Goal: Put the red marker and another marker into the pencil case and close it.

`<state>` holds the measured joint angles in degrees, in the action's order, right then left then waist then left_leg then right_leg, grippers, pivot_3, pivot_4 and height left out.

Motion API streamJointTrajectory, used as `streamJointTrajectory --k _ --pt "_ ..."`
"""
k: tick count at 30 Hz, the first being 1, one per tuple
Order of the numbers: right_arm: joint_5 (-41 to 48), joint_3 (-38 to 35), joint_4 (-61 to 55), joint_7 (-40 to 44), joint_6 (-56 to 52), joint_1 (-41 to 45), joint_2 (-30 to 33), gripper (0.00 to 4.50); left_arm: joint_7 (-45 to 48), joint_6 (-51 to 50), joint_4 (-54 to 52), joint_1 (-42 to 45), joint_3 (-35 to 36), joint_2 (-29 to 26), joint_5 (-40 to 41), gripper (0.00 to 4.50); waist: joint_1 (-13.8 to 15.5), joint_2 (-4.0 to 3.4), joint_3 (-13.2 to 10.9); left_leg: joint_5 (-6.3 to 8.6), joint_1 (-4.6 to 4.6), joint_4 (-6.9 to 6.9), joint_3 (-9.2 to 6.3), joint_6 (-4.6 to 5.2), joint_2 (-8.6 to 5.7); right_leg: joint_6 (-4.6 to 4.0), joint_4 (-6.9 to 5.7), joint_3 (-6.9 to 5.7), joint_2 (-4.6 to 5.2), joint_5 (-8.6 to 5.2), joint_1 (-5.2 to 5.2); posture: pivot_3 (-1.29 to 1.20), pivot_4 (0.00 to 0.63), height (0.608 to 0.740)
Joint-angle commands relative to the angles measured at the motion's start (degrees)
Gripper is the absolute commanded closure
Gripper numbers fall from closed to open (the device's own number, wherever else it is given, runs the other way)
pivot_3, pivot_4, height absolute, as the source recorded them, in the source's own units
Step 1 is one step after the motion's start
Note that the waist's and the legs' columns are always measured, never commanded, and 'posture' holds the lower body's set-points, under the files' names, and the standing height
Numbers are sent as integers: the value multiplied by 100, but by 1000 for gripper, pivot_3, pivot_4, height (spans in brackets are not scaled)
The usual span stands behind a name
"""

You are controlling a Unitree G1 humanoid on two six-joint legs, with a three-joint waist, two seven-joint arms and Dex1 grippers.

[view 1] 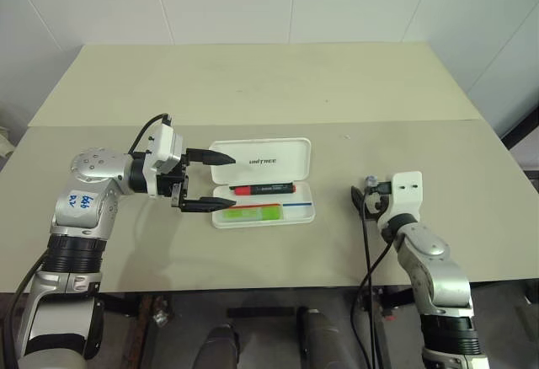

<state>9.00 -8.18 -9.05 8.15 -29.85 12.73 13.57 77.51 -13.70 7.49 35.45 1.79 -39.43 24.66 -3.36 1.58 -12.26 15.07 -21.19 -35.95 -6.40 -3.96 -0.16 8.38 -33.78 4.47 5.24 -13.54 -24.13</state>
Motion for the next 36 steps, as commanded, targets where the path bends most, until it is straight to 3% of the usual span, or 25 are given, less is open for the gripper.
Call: streamJointTrajectory --k 1,3,11,13,17,23,26,28,36 --pt "-48 49 93 -116 -19 129 -94 198 -65 31 -215 -10 205 -90 143 5 -6 0 0 0 0 0 0 0 0 0 0 1 0 0 0 0 150 740" --pt "-80 28 143 -181 -17 171 -108 640 -86 29 -252 -41 218 -97 150 0 -6 0 0 0 0 0 0 0 0 1 0 3 0 1 0 0 150 740" --pt "-62 -39 282 -233 -76 368 -31 3551 -155 76 -352 -209 304 -170 129 0 26 0 0 0 -3 1 0 0 -1 0 6 4 1 0 0 0 150 740" --pt "72 -48 247 -113 -139 418 -34 4096 -154 81 -352 -219 317 -175 126 0 32 0 0 0 -5 1 0 0 -1 0 10 4 1 0 0 0 150 740" --pt "355 44 217 604 -64 550 258 4096 -136 121 -310 -232 342 -202 115 0 26 0 -1 0 -8 5 1 0 -2 2 19 5 2 1 0 0 150 740" --pt "531 370 510 2618 749 672 1472 4096 -101 361 -167 -241 418 -209 126 0 15 -2 -2 1 -5 29 2 0 -2 26 30 3 2 7 -1 0 150 740" --pt "961 654 759 4650 1382 807 2185 4096 -328 416 -90 -218 629 -53 266 0 10 -3 -3 1 -2 38 3 0 0 37 30 2 2 8 -2 0 150 740" --pt "1050 811 1202 5586 1838 978 2447 4096 -260 399 -67 -291 630 -113 256 0 5 -3 -3 2 -3 39 2 1 0 43 31 -1 2 5 -2 0 150 740" --pt "1000 1286 2428 6702 2639 2226 2059 4096 -42 298 132 -523 718 -421 265 0 -25 -3 -4 3 -2 34 9 -2 0 43 25 3 3 7 -7 0 150 740"
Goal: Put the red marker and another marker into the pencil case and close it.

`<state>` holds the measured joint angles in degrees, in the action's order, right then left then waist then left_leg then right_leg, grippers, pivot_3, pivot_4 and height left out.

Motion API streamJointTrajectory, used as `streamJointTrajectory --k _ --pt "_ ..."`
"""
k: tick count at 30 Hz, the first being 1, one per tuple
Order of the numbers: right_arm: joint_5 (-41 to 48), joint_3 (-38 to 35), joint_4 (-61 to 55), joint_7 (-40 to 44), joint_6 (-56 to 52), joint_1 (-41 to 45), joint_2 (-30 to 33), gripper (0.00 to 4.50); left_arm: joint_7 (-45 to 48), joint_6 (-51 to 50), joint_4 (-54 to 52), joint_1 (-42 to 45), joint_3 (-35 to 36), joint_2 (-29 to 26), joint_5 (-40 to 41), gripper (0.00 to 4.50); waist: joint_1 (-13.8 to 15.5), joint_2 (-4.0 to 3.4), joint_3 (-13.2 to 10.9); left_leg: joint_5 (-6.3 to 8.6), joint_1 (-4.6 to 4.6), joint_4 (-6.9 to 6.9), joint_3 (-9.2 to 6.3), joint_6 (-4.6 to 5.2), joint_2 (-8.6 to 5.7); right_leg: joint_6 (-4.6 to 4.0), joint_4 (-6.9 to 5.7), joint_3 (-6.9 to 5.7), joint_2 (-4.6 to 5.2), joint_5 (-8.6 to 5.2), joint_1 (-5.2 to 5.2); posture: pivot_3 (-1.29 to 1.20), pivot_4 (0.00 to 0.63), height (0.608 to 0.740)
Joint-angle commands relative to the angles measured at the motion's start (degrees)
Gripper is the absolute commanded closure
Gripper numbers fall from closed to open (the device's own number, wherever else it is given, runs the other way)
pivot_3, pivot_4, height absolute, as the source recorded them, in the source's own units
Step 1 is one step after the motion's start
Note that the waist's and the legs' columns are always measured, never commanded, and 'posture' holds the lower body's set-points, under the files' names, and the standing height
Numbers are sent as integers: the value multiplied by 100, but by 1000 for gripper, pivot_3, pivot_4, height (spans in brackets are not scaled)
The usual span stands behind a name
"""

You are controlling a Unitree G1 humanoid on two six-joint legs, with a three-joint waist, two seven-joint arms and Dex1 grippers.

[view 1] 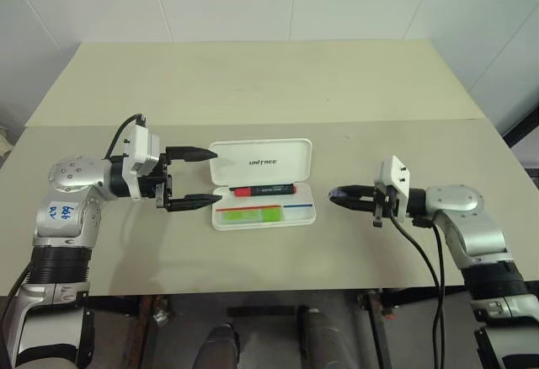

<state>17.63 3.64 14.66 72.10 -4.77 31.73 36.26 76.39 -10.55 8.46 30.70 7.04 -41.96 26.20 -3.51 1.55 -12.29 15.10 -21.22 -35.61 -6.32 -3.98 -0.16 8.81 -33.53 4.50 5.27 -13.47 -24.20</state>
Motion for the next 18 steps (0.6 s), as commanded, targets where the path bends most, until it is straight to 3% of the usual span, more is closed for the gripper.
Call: streamJointTrajectory --k 1,8,18 --pt "80 205 134 418 226 430 -292 4096 75 -42 47 -88 208 -197 127 0 -8 0 0 0 1 0 0 0 1 -1 -2 0 0 0 -1 0 150 740" --pt "-126 614 600 952 613 649 -643 4096 -38 -91 -129 -382 310 -278 163 0 60 0 0 6 -13 3 -2 -10 -2 -2 -13 -2 4 0 -17 0 150 740" --pt "-292 707 881 1143 796 613 -676 4096 -290 -258 -526 -747 540 -327 253 0 25 0 0 9 -12 3 -1 -15 -1 -3 -21 -3 4 -2 -23 0 150 740"
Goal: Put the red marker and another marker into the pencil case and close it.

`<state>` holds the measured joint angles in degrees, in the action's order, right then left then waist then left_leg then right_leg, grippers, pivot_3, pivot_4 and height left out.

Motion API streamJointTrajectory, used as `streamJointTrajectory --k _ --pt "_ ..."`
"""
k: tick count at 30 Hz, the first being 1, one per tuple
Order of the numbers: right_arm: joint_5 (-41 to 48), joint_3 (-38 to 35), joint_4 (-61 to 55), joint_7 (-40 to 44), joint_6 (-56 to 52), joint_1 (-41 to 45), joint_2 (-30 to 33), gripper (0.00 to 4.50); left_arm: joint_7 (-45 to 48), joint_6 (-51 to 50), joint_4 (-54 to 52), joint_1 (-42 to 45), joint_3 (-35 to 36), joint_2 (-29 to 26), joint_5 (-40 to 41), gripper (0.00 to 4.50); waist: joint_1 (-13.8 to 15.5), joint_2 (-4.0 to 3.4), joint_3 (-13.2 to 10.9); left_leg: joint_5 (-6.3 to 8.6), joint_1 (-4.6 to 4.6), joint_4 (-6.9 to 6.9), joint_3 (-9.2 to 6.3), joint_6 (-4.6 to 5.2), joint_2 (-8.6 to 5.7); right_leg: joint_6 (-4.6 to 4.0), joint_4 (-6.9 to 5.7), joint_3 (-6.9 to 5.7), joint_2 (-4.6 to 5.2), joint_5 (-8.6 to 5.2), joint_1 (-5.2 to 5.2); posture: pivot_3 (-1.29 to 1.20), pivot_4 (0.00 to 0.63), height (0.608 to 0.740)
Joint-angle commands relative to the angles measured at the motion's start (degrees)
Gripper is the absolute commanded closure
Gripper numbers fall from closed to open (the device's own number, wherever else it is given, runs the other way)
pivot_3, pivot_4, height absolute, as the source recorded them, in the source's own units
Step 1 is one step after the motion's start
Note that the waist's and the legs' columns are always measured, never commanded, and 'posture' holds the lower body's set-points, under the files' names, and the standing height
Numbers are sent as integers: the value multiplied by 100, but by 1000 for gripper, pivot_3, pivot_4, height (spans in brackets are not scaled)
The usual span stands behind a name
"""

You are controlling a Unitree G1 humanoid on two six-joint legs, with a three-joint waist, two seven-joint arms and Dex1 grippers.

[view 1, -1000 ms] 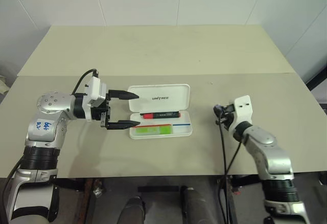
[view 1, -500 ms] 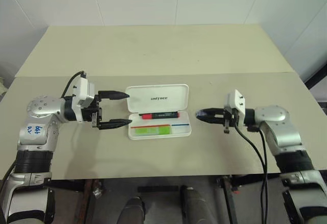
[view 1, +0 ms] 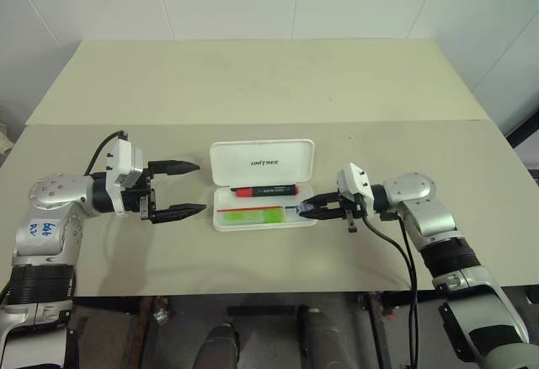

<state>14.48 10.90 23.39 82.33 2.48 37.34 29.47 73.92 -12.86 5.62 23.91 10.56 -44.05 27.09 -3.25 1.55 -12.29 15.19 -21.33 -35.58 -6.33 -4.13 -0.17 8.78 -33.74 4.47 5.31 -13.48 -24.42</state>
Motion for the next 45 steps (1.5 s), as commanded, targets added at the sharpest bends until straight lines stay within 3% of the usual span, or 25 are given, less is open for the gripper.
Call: streamJointTrajectory --k 1,16,27,28,34,45 --pt "10 -18 33 101 82 72 -32 4096 -51 -39 -278 -94 188 -109 169 0 -1 0 0 0 2 0 0 0 0 -1 -3 0 0 0 0 0 150 740" --pt "-160 31 95 55 141 114 -334 4096 -145 -66 -412 -152 123 -27 207 0 -5 0 0 -1 5 -2 1 -1 0 -2 -9 1 -1 -1 0 0 150 740" --pt "-195 -83 213 -11 318 262 -320 222 -148 -29 -371 -70 77 22 189 0 -7 0 0 -1 5 -2 1 -1 1 -2 -10 1 -1 -1 0 0 150 740" --pt "-190 -91 194 -17 331 261 -310 50 -144 -23 -363 -59 68 27 182 0 -8 0 0 -1 5 -2 1 -1 0 -2 -10 1 -1 -1 0 0 150 740" --pt "-3 -262 -165 -71 199 160 -185 50 -198 -84 -318 53 24 86 181 0 -5 0 0 -1 5 -4 0 -1 0 -2 -11 1 -1 -1 0 0 150 740" --pt "775 -973 -1411 -149 -914 -427 742 50 -103 165 44 210 -8 83 103 0 11 0 0 -1 4 -5 1 -1 0 -2 -10 2 0 -1 1 0 150 740"
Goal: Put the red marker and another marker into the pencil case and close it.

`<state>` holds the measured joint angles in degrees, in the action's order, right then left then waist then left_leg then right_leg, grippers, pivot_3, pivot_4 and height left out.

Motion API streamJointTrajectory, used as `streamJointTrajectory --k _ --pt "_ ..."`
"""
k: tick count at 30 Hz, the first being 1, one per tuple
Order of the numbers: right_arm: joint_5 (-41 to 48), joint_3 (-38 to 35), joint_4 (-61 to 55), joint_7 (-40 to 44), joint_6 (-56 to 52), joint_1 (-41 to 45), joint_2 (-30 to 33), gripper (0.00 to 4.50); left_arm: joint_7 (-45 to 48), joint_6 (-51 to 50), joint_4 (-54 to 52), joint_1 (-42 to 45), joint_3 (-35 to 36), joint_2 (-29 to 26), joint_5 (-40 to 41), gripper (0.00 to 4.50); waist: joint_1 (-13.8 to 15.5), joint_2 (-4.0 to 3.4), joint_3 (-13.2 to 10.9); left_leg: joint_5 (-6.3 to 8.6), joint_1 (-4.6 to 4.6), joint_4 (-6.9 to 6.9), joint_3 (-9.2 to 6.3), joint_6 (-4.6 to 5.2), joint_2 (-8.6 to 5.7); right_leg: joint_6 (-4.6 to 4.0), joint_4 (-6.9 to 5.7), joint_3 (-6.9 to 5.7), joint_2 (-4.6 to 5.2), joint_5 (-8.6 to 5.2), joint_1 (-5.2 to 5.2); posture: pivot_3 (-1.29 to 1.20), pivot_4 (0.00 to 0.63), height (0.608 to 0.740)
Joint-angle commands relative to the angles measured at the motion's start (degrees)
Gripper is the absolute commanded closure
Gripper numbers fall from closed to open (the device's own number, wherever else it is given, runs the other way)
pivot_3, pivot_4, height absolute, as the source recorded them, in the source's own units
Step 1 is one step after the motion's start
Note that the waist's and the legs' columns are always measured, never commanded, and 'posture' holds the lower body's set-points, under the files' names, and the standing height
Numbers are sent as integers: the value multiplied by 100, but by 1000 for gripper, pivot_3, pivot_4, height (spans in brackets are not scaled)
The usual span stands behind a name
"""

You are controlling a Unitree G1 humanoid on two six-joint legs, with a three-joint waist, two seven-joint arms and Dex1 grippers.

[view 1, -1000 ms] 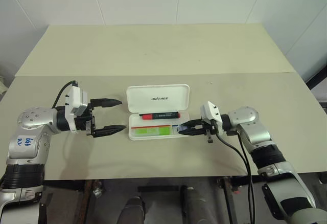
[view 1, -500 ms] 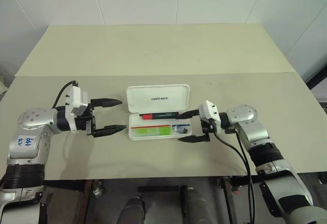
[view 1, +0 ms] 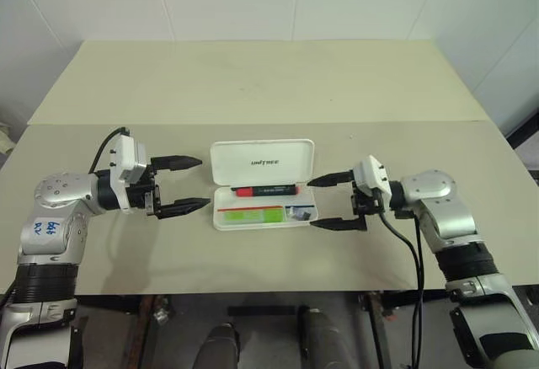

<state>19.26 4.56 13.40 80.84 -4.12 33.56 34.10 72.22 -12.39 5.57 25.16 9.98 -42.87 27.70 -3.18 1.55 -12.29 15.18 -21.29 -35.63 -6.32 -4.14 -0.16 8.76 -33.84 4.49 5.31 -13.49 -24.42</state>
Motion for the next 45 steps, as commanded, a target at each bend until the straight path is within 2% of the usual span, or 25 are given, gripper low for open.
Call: streamJointTrajectory --k 1,8,11,22,23,30,36,45 --pt "386 -435 -515 -32 -378 -75 362 50 78 135 81 96 53 -33 43 0 6 0 0 0 0 0 0 0 0 0 0 0 0 0 0 0 150 740" --pt "702 -985 -827 -415 -814 -71 710 50 109 301 266 108 86 -9 32 0 2 0 0 0 1 0 0 0 0 -1 0 0 0 0 0 0 150 740" --pt "663 -973 -867 -470 -813 -82 729 0 76 350 332 155 125 38 80 578 2 0 0 0 1 0 1 0 0 0 1 1 0 0 0 0 150 740" --pt "573 -849 -893 -554 -775 -33 689 0 -183 106 164 363 201 294 340 4302 6 0 0 0 -1 -3 1 0 0 1 1 1 0 1 0 0 150 740" --pt "579 -844 -891 -553 -783 -23 694 0 -194 107 161 353 198 299 338 4469 5 0 0 0 -1 -3 1 0 0 1 1 1 0 1 0 0 150 740" --pt "561 -807 -925 -595 -770 -35 678 0 -615 158 293 406 291 432 254 4469 12 0 0 0 -1 -3 1 0 0 1 1 1 0 1 0 0 150 740" --pt "481 -705 -967 -628 -711 -87 607 0 -1581 184 826 1062 384 977 169 4469 48 0 0 0 -3 -15 0 0 0 5 -1 0 -1 3 1 0 150 740" --pt "515 -677 -1202 -742 -751 -278 545 0 -1985 272 1519 1370 122 1201 -282 4469 56 0 0 0 -6 -24 1 1 -3 9 0 3 0 5 3 0 150 740"
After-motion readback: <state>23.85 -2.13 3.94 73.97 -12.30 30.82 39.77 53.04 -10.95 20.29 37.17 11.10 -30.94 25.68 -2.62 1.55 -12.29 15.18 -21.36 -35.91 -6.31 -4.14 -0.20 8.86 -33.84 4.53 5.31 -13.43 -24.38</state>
